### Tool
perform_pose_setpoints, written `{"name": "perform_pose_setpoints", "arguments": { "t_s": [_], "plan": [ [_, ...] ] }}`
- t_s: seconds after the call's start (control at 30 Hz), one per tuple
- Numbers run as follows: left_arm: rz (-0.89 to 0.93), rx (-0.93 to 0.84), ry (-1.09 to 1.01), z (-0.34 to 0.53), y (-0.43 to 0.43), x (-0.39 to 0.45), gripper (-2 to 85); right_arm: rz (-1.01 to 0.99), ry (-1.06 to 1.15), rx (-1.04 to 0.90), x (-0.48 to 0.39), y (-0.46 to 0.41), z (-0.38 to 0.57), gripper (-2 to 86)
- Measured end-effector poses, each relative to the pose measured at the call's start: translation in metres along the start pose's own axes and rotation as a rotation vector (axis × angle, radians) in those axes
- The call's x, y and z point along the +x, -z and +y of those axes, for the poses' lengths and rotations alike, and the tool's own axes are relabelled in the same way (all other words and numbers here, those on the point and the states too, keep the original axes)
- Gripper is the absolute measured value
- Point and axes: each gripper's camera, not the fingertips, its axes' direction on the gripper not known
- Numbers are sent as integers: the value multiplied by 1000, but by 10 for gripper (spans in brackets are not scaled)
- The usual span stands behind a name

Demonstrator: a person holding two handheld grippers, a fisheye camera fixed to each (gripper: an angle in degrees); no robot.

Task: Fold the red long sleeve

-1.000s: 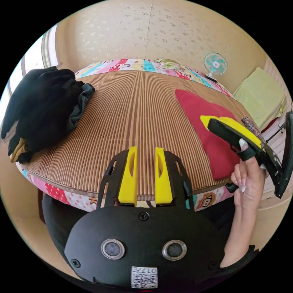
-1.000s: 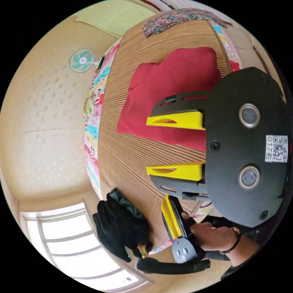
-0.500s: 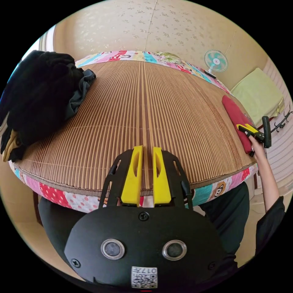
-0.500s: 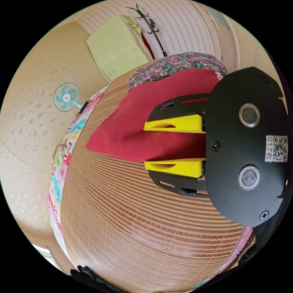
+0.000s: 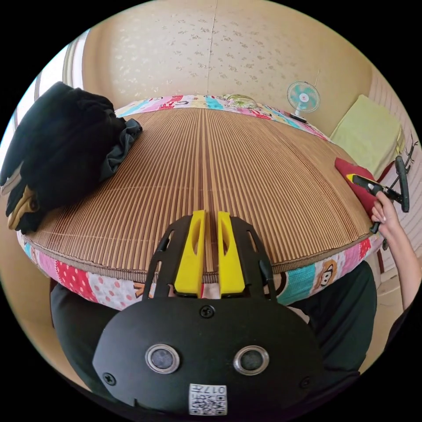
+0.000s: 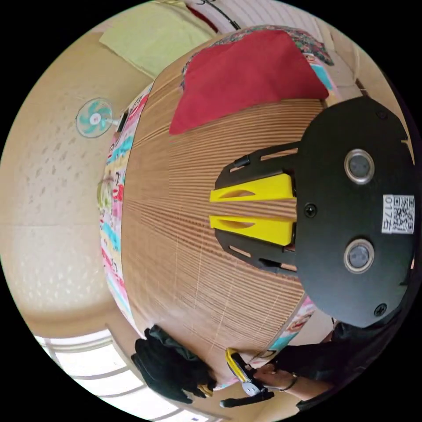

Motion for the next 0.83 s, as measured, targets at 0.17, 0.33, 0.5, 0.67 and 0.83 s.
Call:
{"name": "perform_pose_setpoints", "arguments": {
  "t_s": [0.17, 0.33, 0.5, 0.67, 0.83],
  "plan": [
    [88, 120, 139, -14, 66, -66, -5, -165, 102, -208, -109, -58, 3, 44],
    [-196, 435, 306, -37, 209, -200, 40, -58, 165, -103, -114, -42, 28, 27],
    [-395, 614, 635, -43, 305, -341, 122, -188, 95, -123, -73, -33, 27, 16],
    [-178, 140, 653, -96, 240, -425, 87, -511, -92, -122, 3, -30, 31, 8],
    [135, 286, 762, -84, 267, -437, 42, -707, -153, -110, 39, -29, 40, 5]
  ]
}}
